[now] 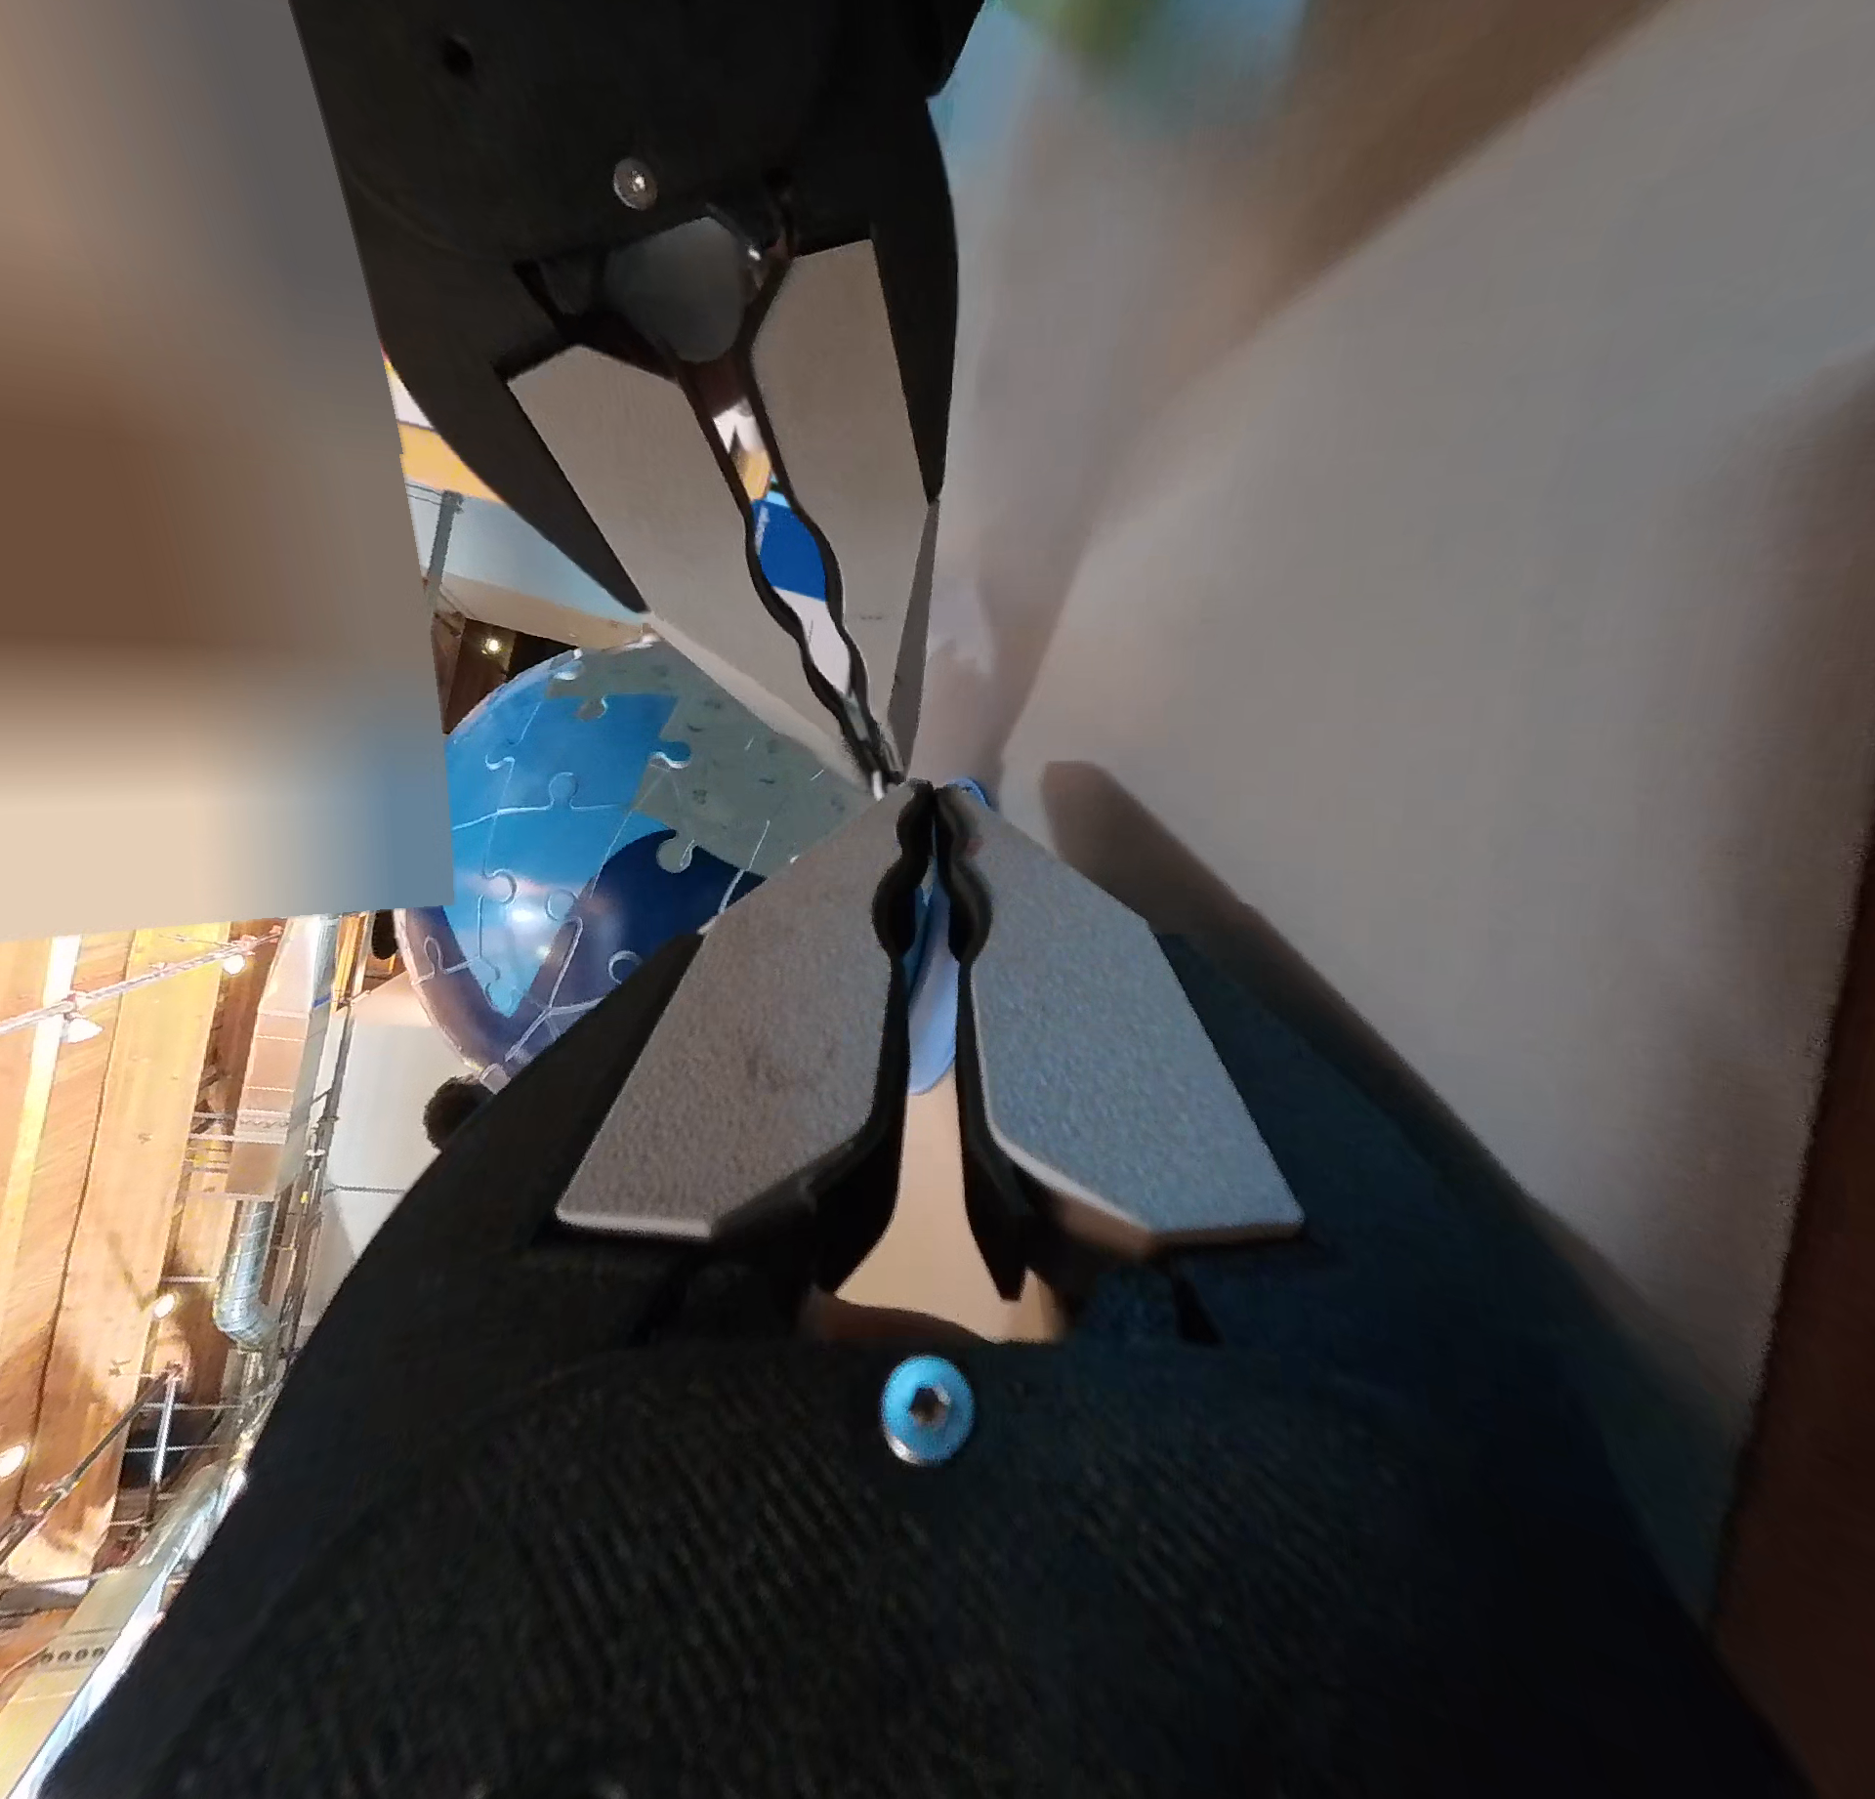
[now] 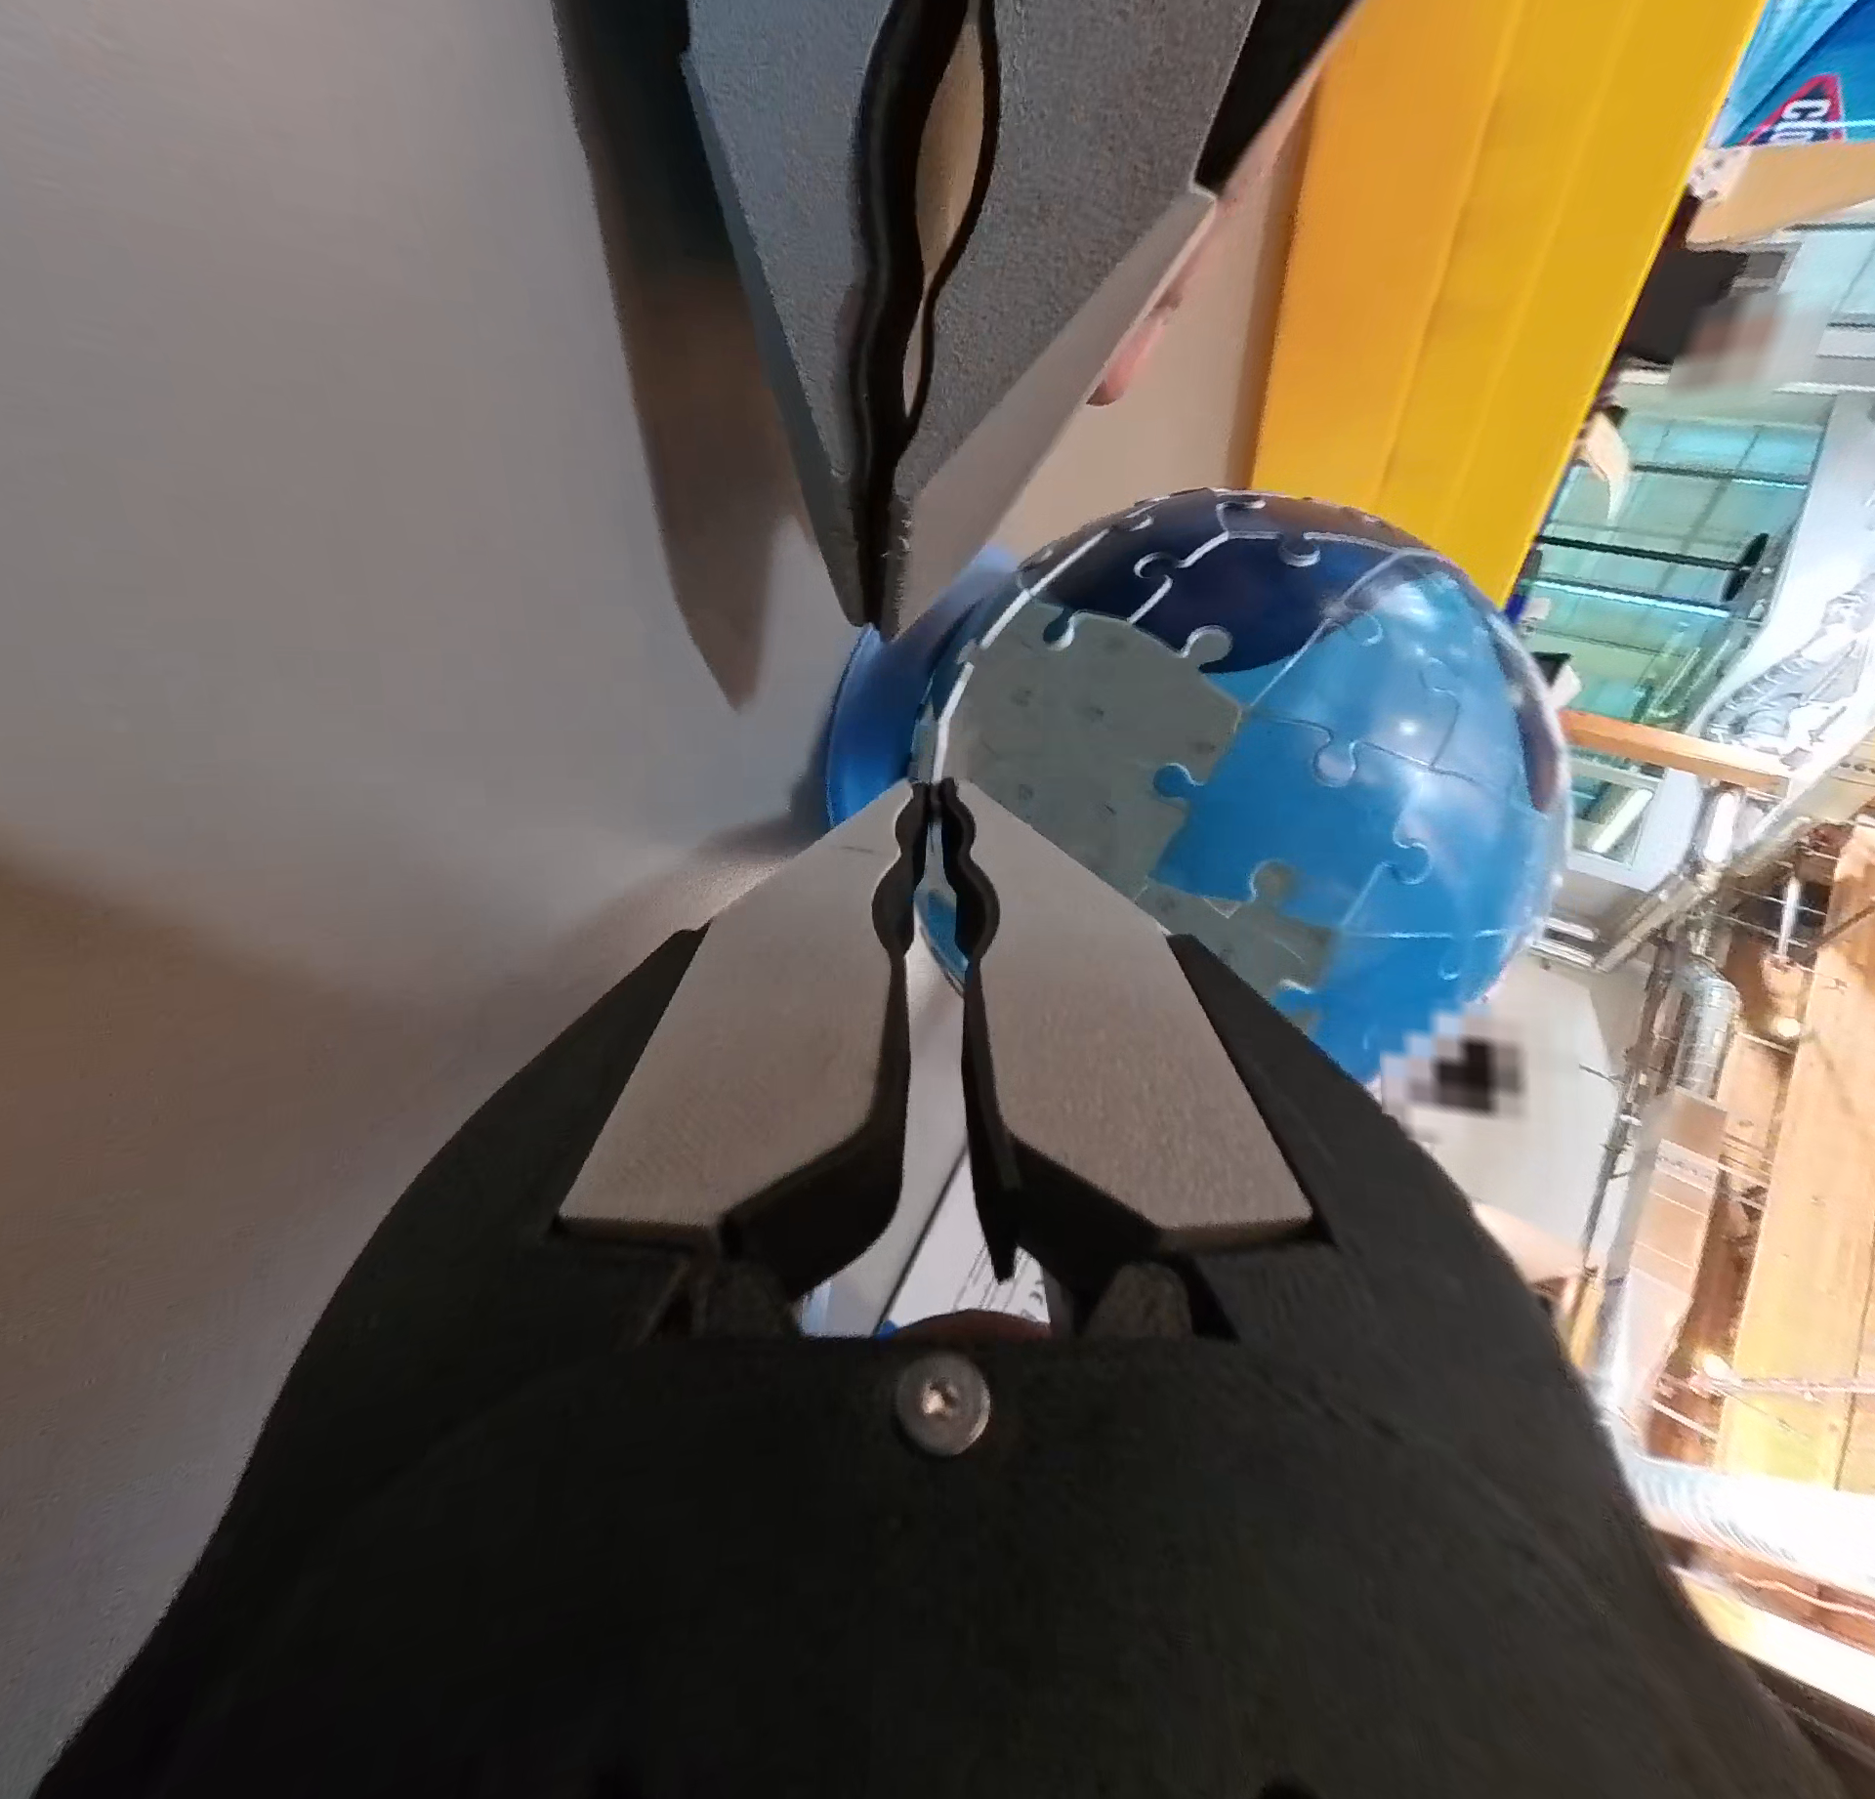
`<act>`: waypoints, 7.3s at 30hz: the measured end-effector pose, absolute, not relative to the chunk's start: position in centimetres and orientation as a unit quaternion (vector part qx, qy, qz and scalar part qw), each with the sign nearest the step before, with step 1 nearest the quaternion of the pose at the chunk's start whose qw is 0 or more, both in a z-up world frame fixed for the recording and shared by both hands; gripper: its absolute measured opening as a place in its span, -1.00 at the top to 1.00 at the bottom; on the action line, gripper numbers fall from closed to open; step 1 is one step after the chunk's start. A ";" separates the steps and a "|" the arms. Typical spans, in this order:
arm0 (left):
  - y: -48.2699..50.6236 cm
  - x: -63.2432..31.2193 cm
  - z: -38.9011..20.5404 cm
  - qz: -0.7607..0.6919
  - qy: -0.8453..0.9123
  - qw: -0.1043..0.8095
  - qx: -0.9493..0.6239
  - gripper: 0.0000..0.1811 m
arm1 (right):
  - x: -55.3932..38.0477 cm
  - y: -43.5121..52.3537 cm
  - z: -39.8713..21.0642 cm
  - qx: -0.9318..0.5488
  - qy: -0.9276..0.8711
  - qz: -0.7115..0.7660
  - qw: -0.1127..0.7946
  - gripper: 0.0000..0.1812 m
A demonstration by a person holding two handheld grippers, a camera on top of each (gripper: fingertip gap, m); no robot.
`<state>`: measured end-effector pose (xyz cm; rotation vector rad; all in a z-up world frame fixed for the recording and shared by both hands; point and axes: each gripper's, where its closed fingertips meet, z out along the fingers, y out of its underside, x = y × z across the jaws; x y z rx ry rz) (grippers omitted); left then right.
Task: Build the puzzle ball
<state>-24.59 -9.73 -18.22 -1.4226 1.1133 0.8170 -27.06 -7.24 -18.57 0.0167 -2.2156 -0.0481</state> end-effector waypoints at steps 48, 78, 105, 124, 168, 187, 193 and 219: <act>-7.3 -26.8 -18.4 0.398 0.404 0.482 -0.668 0.96 | -27.5 -8.2 -19.3 0.007 -0.910 0.101 0.402 1.00; -7.9 -27.3 -18.3 0.316 0.406 0.515 -0.685 1.00 | -28.0 -8.7 -19.9 -0.100 -0.904 0.053 0.412 0.60; -7.8 -27.8 -18.2 0.313 0.403 0.516 -0.688 1.00 | -29.4 -7.4 -19.4 -0.069 -0.869 -0.042 0.489 0.98; -8.6 -29.7 -17.5 0.394 0.385 0.495 -0.672 0.88 | -30.3 -7.3 -19.3 -0.102 -0.873 -0.045 0.475 1.00; -9.0 -29.8 -18.1 0.391 0.399 0.504 -0.658 1.00 | -31.1 -7.8 -19.7 -0.080 -0.871 -0.076 0.480 0.98; -8.9 -29.6 -18.5 0.391 0.408 0.497 -0.658 0.90 | -31.3 -8.5 -19.7 -0.083 -0.869 -0.053 0.485 0.98; -8.6 -29.7 -18.5 0.401 0.417 0.488 -0.653 0.93 | -31.2 -8.6 -19.7 -0.084 -0.872 -0.046 0.480 0.96; -8.4 -30.7 -18.1 0.401 0.396 0.485 -0.669 0.99 | -31.5 -8.7 -19.9 -0.093 -0.884 -0.009 0.458 0.74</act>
